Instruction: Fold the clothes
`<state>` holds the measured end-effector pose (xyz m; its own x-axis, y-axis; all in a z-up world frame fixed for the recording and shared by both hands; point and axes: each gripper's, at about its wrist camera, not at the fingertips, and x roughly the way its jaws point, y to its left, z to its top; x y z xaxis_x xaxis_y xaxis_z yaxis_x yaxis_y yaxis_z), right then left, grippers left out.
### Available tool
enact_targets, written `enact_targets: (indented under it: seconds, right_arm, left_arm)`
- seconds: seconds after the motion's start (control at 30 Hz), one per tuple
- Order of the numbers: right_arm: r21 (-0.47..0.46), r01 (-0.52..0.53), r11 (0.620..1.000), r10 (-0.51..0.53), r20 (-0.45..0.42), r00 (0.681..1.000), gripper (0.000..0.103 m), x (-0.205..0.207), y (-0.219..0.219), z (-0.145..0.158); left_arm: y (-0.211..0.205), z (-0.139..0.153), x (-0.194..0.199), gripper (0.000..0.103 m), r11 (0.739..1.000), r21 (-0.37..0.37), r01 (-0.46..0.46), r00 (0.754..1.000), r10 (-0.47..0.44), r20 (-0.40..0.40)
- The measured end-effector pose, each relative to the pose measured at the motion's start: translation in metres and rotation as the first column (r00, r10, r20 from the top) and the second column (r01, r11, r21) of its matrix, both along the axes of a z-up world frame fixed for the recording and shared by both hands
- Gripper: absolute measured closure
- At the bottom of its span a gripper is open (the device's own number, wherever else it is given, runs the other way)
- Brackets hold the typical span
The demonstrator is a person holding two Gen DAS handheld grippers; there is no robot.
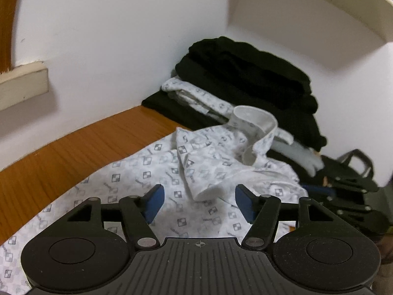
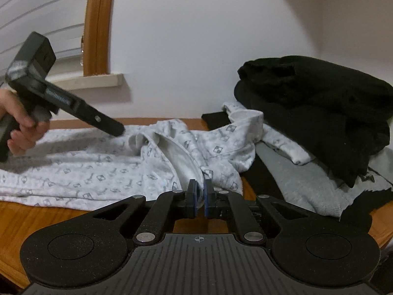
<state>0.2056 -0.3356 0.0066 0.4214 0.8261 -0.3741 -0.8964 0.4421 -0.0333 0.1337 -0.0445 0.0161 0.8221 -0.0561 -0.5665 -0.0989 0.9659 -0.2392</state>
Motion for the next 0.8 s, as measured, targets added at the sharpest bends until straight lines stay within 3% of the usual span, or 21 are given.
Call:
enact_targets:
  seconds: [0.13, 0.27, 0.43, 0.8]
  right_arm:
    - [0.005, -0.01, 1.0, 0.01, 0.001, 1.0, 0.096, -0.002, 0.002, 0.0]
    - [0.018, -0.027, 0.999, 0.027, -0.008, 1.0, 0.096, -0.003, -0.001, 0.001]
    - [0.036, -0.082, 0.996, 0.083, -0.026, 0.996, 0.096, -0.01, -0.003, 0.004]
    - [0.089, -0.233, 0.968, 0.237, -0.032, 0.971, 0.097, -0.042, 0.015, 0.04]
  left_arm:
    - [-0.007, -0.007, 0.013, 0.045, 0.997, 0.07, -0.015, 1.0, 0.016, -0.017]
    - [-0.013, -0.013, 0.018, 0.065, 0.989, 0.146, -0.006, 1.0, 0.01, -0.028]
    - [-0.011, -0.007, 0.014, 0.101, 0.988, 0.155, -0.02, 1.0, 0.02, 0.005]
    - [-0.003, 0.055, -0.042, 0.101, 0.966, 0.256, -0.038, 0.996, 0.016, 0.087]
